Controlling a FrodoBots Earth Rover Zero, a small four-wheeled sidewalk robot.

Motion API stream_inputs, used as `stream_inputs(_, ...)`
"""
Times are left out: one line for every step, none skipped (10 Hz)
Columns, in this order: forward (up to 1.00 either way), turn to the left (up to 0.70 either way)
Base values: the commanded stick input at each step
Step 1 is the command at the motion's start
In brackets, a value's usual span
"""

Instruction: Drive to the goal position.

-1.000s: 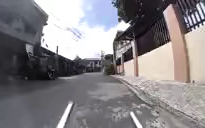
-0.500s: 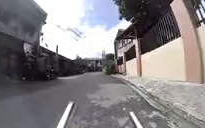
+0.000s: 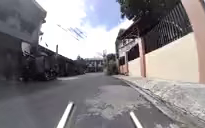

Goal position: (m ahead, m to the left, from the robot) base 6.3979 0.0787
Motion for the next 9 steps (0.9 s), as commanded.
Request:
stream_inputs(0.85,0.00)
stream_inputs(0.85,0.00)
stream_inputs(0.85,0.00)
stream_inputs(0.85,0.00)
stream_inputs(0.85,0.00)
stream_inputs(0.85,0.00)
stream_inputs(0.85,0.00)
stream_inputs(0.85,0.00)
stream_inputs(0.85,0.00)
